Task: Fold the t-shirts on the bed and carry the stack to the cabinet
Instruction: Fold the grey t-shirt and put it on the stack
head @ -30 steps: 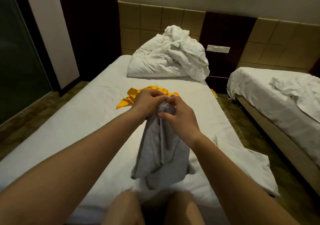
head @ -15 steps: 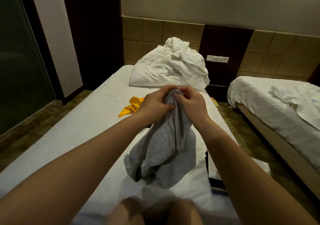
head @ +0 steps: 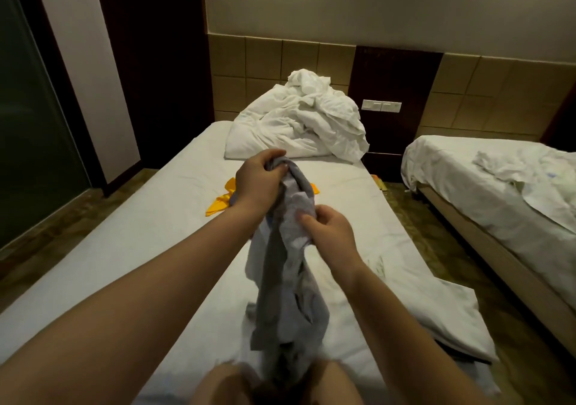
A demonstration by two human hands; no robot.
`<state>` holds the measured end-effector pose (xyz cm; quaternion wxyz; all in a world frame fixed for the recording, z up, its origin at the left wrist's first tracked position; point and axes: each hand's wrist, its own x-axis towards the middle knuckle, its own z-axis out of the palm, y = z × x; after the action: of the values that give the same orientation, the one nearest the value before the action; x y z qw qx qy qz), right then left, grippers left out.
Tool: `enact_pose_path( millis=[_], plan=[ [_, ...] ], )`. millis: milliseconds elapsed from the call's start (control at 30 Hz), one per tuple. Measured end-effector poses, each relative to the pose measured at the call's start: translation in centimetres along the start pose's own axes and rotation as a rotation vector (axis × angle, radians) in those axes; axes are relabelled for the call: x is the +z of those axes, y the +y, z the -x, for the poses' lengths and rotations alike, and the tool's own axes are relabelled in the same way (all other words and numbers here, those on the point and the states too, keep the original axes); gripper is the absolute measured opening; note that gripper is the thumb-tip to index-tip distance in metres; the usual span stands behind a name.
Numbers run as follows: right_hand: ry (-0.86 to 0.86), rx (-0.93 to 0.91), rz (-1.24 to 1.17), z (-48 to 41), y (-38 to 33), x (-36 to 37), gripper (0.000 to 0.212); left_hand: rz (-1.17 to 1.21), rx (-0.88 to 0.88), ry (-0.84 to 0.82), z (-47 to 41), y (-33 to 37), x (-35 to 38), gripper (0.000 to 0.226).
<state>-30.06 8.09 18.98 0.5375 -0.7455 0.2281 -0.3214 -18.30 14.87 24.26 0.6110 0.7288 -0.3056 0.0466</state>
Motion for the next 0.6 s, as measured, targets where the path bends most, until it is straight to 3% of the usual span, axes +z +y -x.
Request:
enact_pose_path(
  millis=[100,233,333,400,467,600],
  plan=[
    [0.101,-0.139,0.056,-2.4,-2.0,-1.7,0.006,-0.287,0.103,-0.098,-0.2,-0.5,-1.3,0.037],
    [-0.008,-0.347,0.187,-4.9,-6.0,-3.1,0.017,-0.641,0.282,-0.244,-0.6,1.0,-2.4,0.055],
    [-0.180,-0.404,0.240,-5.8,-7.9,-3.5,0.018,-0.486,0.423,-0.391,-1.4,3.6,-2.5,0.074],
    [-0.191,-0.402,0.161,-6.0,-8.4,-3.7,0.023,-0.311,0.375,-0.574,-1.7,5.1,-2.3,0.083],
    [-0.111,-0.408,0.065,-5.8,-8.1,-4.1,0.029,-0.347,0.355,-0.659,-1.9,5.9,-2.0,0.073],
    [-0.110,-0.227,-0.153,-4.3,-5.7,-4.6,0.029,-0.387,0.316,-0.601,-1.7,5.3,-1.6,0.018]
  ],
)
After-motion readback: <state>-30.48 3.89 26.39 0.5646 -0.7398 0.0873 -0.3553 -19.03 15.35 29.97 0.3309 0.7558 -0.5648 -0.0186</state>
